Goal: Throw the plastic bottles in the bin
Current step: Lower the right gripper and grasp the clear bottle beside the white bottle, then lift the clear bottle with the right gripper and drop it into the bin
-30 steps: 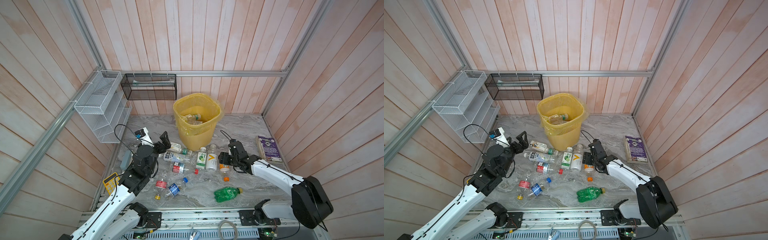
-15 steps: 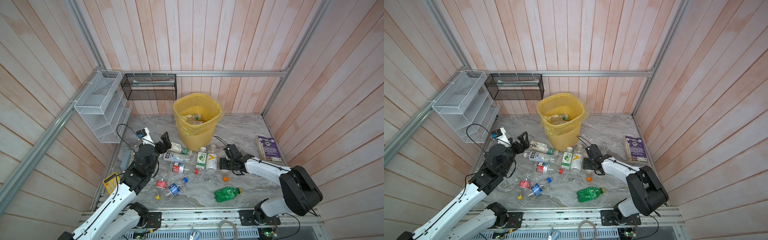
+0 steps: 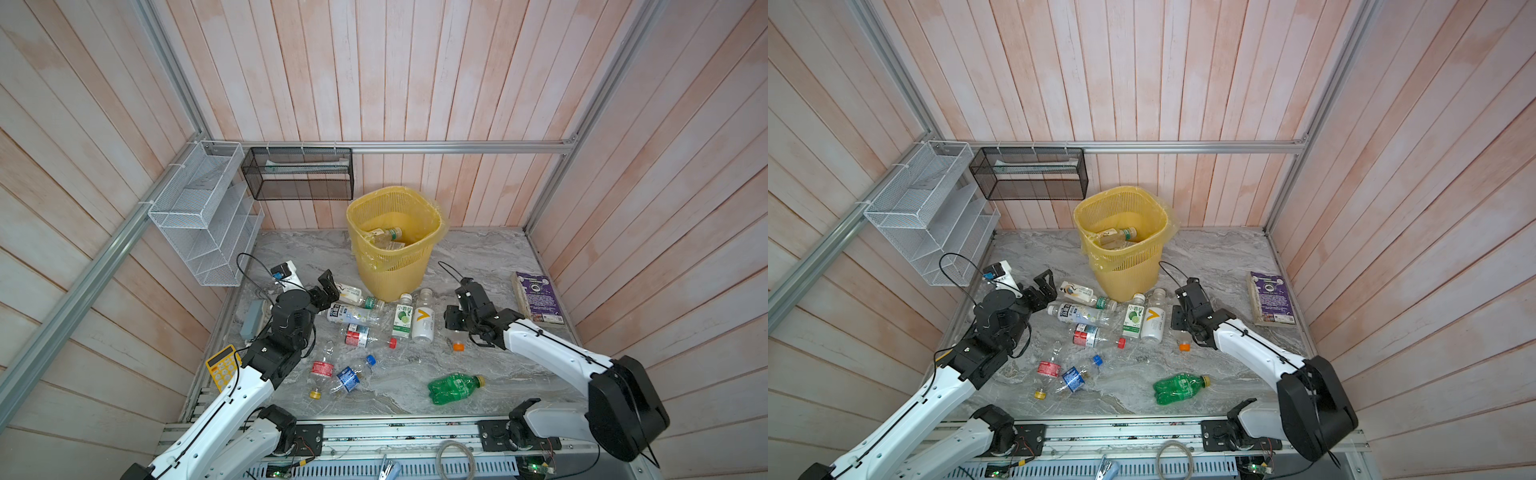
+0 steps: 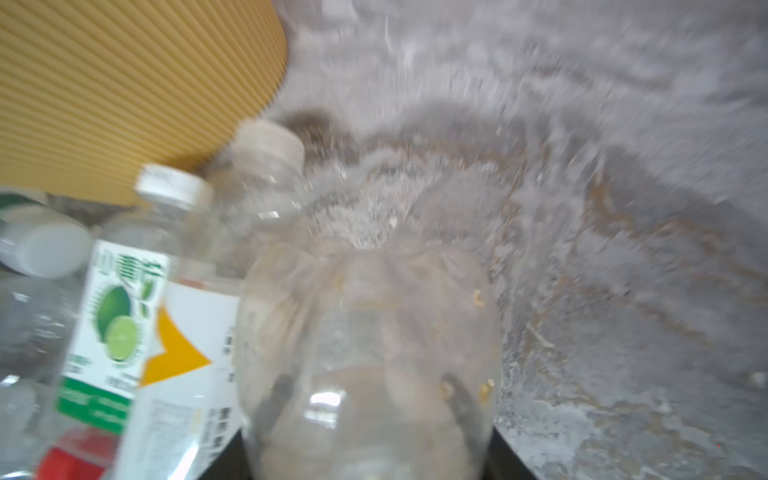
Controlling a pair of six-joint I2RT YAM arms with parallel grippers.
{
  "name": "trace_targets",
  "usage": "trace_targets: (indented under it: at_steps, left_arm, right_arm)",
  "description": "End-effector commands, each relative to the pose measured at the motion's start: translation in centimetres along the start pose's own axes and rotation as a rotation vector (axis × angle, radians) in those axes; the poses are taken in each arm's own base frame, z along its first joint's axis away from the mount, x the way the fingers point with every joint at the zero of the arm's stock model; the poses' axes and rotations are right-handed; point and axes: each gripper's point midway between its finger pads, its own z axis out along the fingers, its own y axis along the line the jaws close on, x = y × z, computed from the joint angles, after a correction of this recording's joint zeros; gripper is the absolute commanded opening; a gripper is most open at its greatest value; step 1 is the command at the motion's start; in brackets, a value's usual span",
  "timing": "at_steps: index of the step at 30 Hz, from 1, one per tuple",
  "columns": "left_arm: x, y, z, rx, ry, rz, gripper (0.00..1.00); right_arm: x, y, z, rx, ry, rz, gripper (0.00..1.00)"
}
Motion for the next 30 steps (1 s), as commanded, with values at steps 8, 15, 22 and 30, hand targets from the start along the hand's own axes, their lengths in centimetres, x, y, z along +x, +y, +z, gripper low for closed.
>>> trace_targets:
  at_steps: [8, 15, 22, 30]
  left_arm:
    - [7.4, 5.1, 1.5, -0.116, 0.23, -0.055, 1.0]
    - [9.0, 5.1, 1.5, -0.099, 0.282, -0.059, 1.0]
    - [9.5, 4.5, 1.7, -0.071, 0.312, -0.065, 1.0]
    - [8.4, 4.1, 1.5, -0.06, 0.296, -0.034, 1.0]
  right_arm:
    - [-22.1, 3.3, -23.3, -0.192, -0.864, 0.096, 0.57]
    - [-27.8, 10.6, -23.6, -0.426, -0.9, 0.016, 0.58]
    - [-29.9, 21.1, -9.9, -0.571, -0.514, -0.164, 0.67]
    - [-33.9, 19.6, -12.4, -0.4, -0.605, -0.176, 0.97]
